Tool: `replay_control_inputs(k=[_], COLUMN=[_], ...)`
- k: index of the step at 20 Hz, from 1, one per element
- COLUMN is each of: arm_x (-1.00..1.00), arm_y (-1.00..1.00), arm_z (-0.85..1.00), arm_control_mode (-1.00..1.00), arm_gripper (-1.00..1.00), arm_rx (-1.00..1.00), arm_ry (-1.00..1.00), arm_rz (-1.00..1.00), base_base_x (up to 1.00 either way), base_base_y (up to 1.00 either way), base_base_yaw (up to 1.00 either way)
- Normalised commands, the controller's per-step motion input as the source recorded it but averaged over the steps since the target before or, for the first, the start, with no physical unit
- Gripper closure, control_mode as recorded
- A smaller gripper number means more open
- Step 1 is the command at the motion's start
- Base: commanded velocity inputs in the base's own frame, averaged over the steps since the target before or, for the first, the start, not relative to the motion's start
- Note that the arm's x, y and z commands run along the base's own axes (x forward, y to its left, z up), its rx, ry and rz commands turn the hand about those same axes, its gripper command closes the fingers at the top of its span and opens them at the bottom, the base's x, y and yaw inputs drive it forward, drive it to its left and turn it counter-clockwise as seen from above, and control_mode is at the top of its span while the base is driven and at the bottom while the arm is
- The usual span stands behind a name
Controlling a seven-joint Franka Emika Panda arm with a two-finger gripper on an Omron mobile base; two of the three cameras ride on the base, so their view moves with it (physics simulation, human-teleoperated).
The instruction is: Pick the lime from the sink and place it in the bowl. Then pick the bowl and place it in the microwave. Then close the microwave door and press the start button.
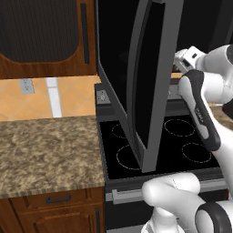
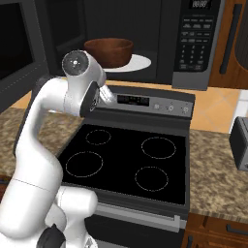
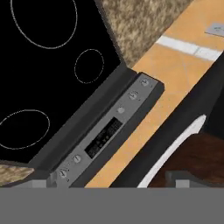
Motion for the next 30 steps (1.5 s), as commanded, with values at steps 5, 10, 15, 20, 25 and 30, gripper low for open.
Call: replay_control_inputs(k=[5, 10, 15, 20, 25, 30], arm_x=[-0.28, -0.54, -0.49, -0.26, -0.16, -0.31], arm_y=[-0.14, -0.26, -0.20, -0.19, -0.08, 0.07], arm_z=[-0.49, -0.10, 0.00, -0.02, -0.05, -0.04], arm_control_mode=[-1.00, -1.00, -1.00, -1.00, -1.00, -1.00], arm_gripper=[-1.00, -1.00, -1.00, -1.00, -1.00, -1.00], arm_rx=[-0.41, -0.40, -0.43, -0.41, -0.39, -0.29], arm_ry=[0.02, -0.02, -0.05, -0.12, -0.19, -0.21], arm_rz=[-0.05, -0.09, -0.18, -0.27, -0.29, -0.30], base_base_x=[0.00, 0.00, 0.00, 0.00, 0.00, 0.00], base_base_y=[0.00, 0.00, 0.00, 0.00, 0.00, 0.00], base_base_yaw=[0.00, 0.00, 0.00, 0.00, 0.00, 0.00])
